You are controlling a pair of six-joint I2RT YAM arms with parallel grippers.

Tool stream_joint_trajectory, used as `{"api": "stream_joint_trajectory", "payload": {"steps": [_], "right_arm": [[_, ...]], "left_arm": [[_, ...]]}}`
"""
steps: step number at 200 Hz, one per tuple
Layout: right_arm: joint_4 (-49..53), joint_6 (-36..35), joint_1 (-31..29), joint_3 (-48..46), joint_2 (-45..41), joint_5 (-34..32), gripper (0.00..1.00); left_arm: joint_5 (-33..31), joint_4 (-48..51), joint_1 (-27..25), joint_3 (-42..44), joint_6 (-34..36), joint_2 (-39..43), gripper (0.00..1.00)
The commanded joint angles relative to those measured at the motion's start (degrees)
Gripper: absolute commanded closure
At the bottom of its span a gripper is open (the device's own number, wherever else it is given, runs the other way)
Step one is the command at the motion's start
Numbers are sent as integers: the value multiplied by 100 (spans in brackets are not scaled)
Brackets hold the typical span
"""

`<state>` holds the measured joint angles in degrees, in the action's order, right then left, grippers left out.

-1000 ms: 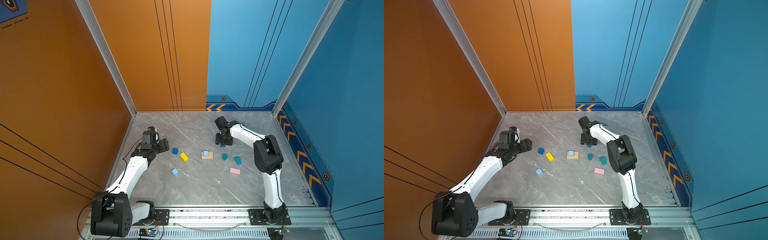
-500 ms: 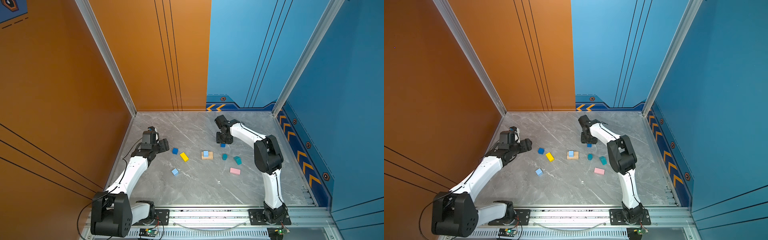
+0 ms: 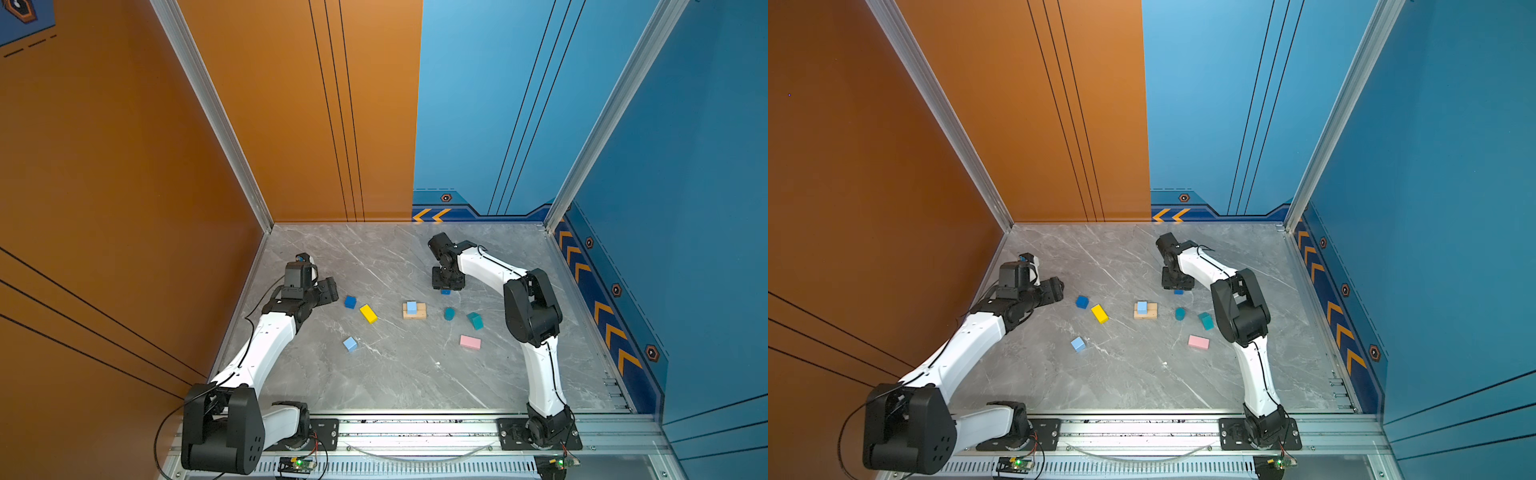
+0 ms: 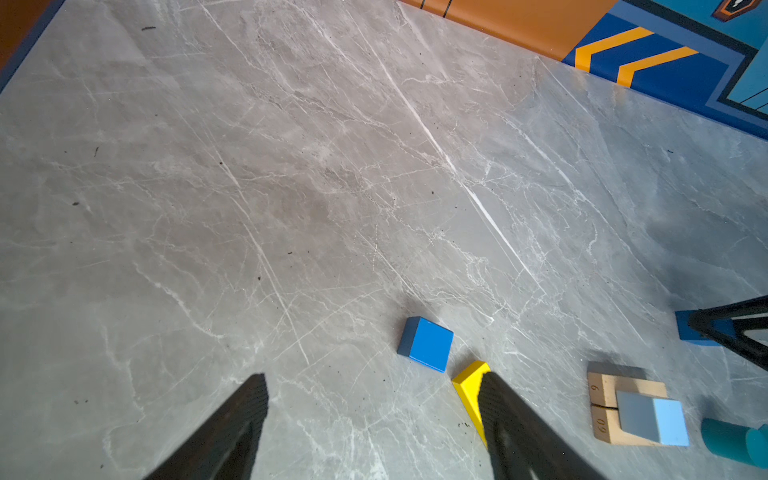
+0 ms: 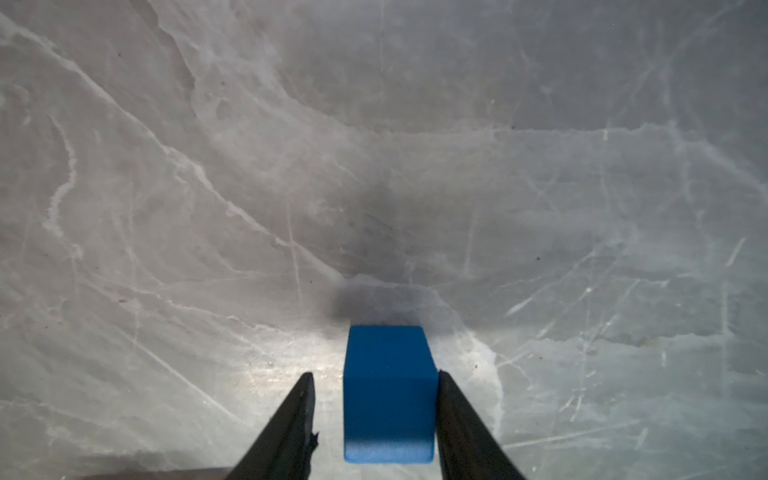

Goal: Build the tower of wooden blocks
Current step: 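Lower the right gripper and close it on the dark blue cube, then carry the dark blue cube to the stack beside the light blue cube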

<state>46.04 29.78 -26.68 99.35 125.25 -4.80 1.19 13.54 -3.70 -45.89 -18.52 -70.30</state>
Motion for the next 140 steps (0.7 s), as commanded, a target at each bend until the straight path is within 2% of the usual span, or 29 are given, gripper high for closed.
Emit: {"api": "stream_joint_trajectory", "payload": {"steps": [1,73,140], "right_arm": [[195,-25,22,137,52,-185,56],[199,-22,18,137,-6,-200,75],[469,-60,-241,142,-482,-356,77]], "left_arm": [[74,74,28,-108,-42,-44,19],[86,66,32,-115,-37,-67,19],[109,43,36,-108,-28,-69,18]]}}
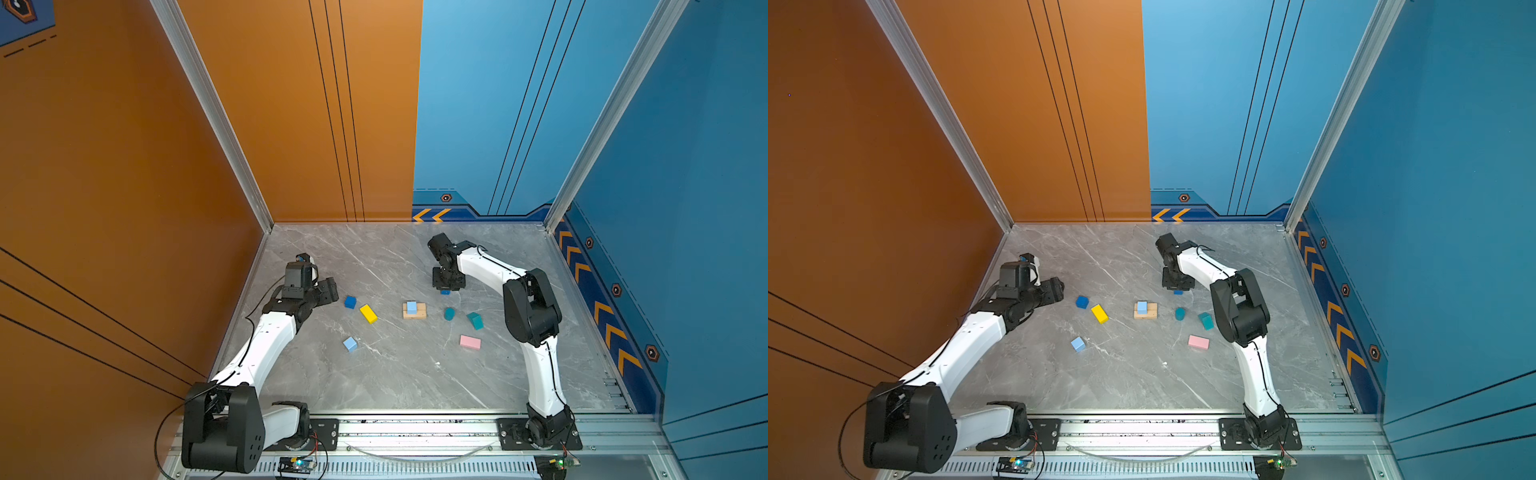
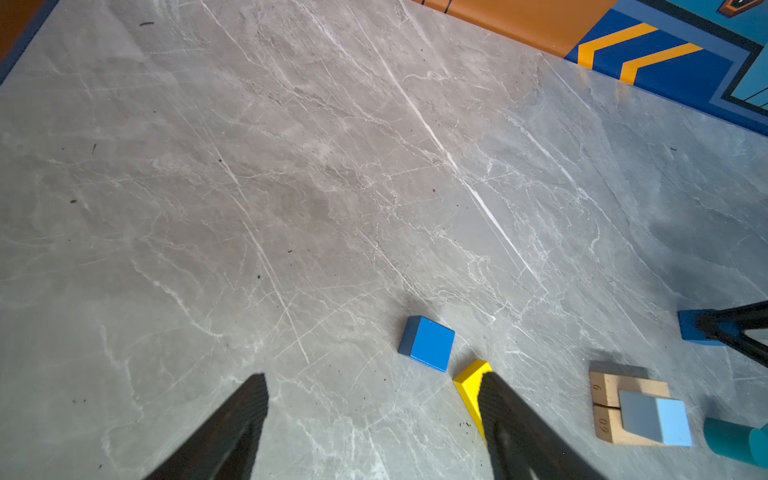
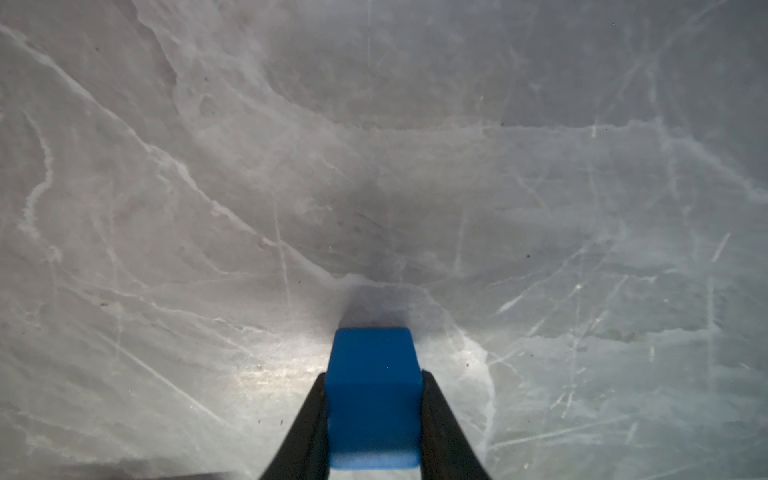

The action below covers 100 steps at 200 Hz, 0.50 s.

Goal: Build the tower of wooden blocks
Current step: 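Carry the dark blue cube to the stack beside the light blue cube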

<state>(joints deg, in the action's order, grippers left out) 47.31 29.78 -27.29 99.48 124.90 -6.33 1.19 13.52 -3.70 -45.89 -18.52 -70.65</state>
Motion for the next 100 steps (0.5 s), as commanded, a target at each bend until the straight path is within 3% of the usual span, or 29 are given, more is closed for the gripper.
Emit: {"api": "stream_joint_trajectory", "payload": {"steps": [1,100], "right_arm": [[354,-60,-184,127,-457,-203,77],[533,233,-1108,-311,-907,-192,75]], "left_arm": [[109,46,36,-106,-28,-31,18],[163,71,63,-39,-19,128,18]]}}
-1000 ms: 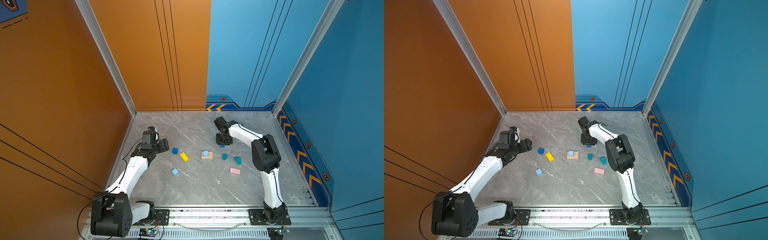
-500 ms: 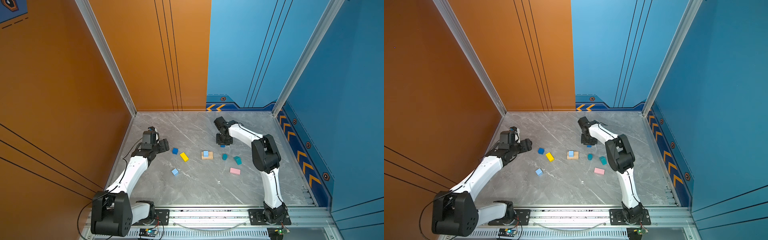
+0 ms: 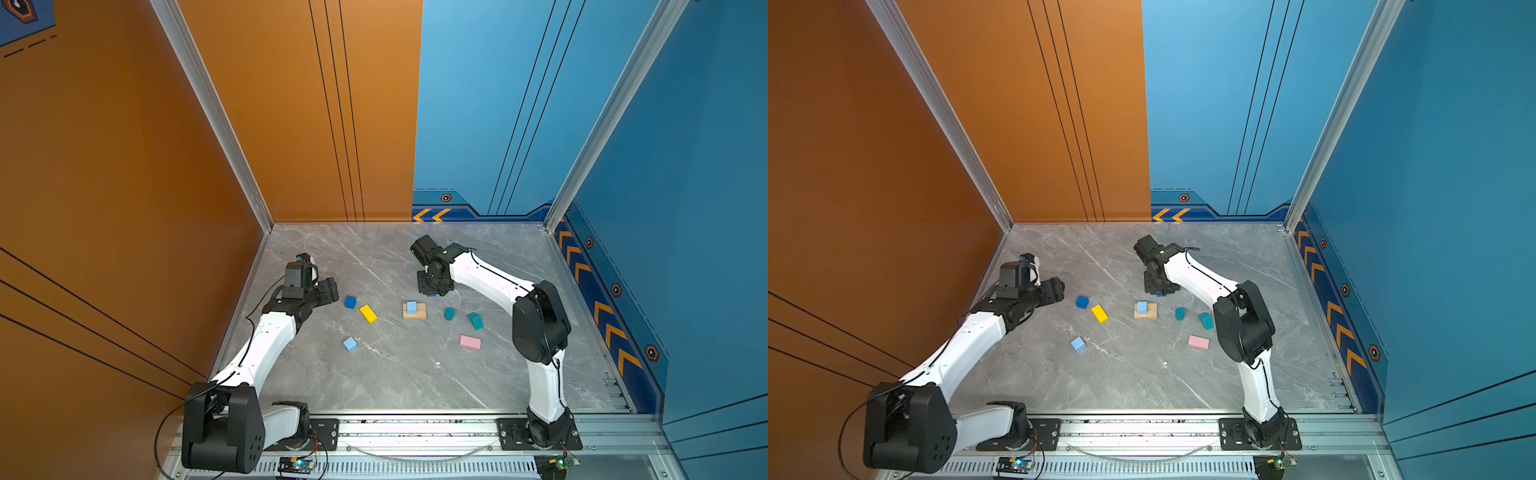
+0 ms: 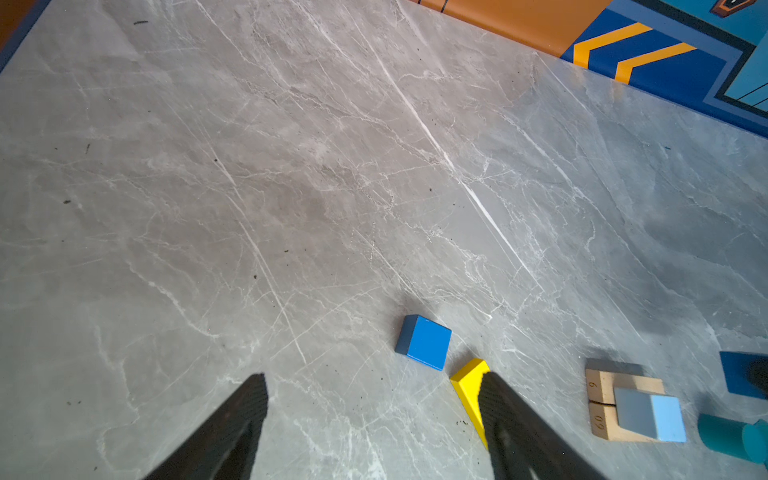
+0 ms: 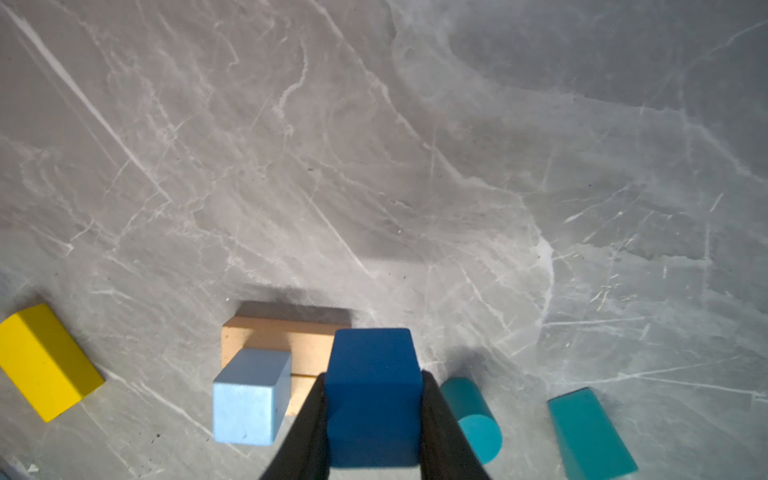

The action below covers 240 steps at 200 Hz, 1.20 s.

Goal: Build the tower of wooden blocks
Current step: 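Carry the dark blue cube to the stack beside the light blue cube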

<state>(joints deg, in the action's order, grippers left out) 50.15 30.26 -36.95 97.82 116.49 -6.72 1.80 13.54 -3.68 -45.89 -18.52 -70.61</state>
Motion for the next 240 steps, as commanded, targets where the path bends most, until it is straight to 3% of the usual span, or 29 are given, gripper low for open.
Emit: {"api": "stream_joint_trajectory", "payload": {"steps": [1,72,240], "right_arm": [[249,184,-144,-151,-65,-153,75],[190,397,-478,-226,6,-182,74],[-166,744,-515,-518,-30,-46,63]], "left_arm": [[101,65,61,-41,-20,125,18],[119,77,95,7,-6,233,18],[154,67,133,25,-17,261,18]]}}
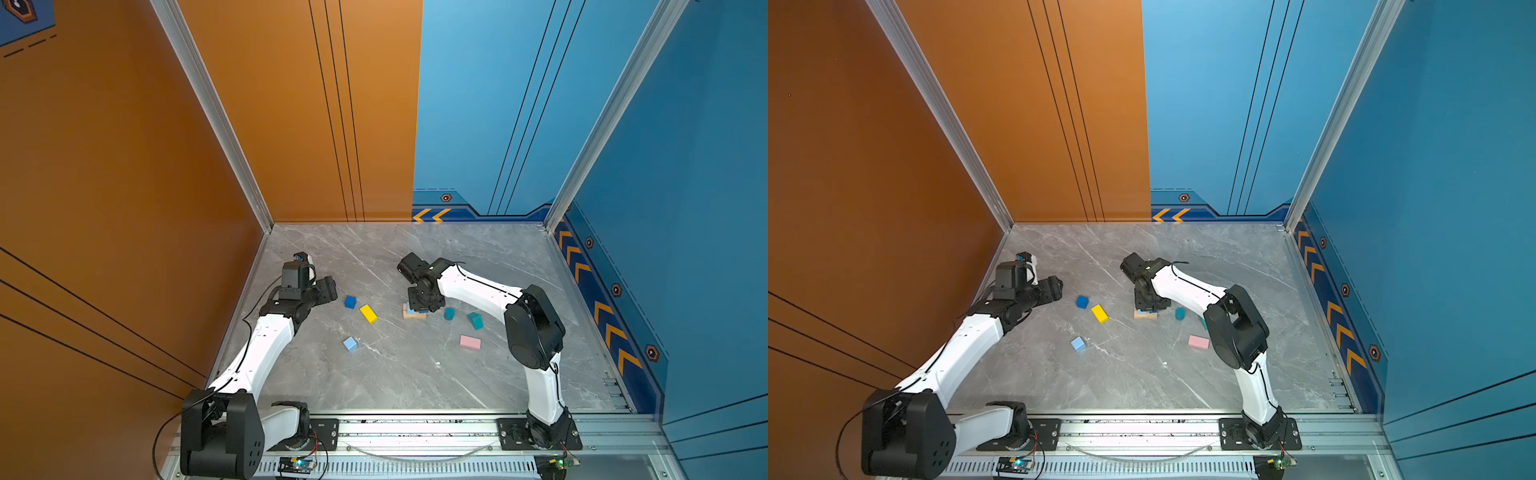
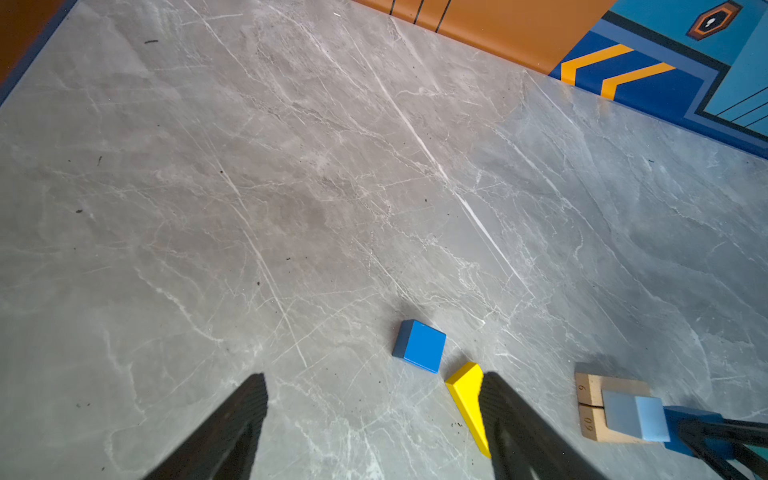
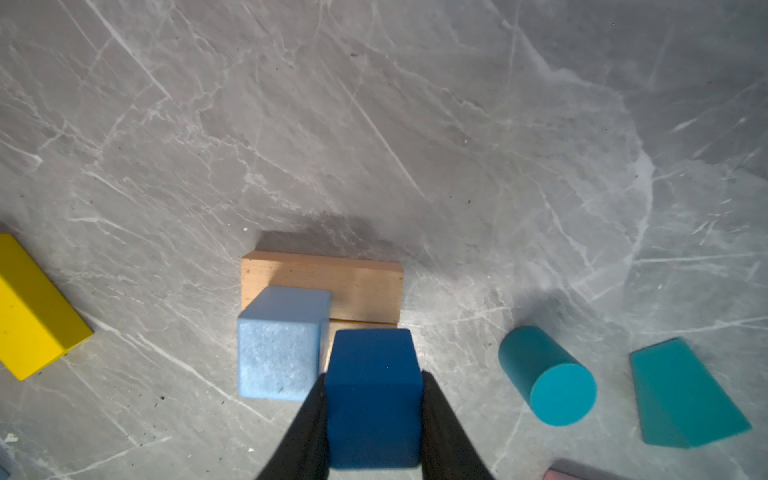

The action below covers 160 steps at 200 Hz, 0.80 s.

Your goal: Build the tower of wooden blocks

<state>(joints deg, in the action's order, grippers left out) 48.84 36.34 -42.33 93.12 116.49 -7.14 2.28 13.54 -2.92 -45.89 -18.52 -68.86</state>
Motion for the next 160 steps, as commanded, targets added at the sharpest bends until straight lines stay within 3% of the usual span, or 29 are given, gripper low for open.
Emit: {"api": "stream_joint_trajectory", "payload": {"steps": [1,93,160], "right_arm": [[-33,137,27,-49,-30,-6,63],[-76,170,42,-74,-126,-21,60],[-100,229,48,-390,-893,-202,59]], "left_arm": [[106,64,56,26,-19,89,18],[120,66,63,36,-19,101,18],[141,68,65,43,-33,101,18]]}}
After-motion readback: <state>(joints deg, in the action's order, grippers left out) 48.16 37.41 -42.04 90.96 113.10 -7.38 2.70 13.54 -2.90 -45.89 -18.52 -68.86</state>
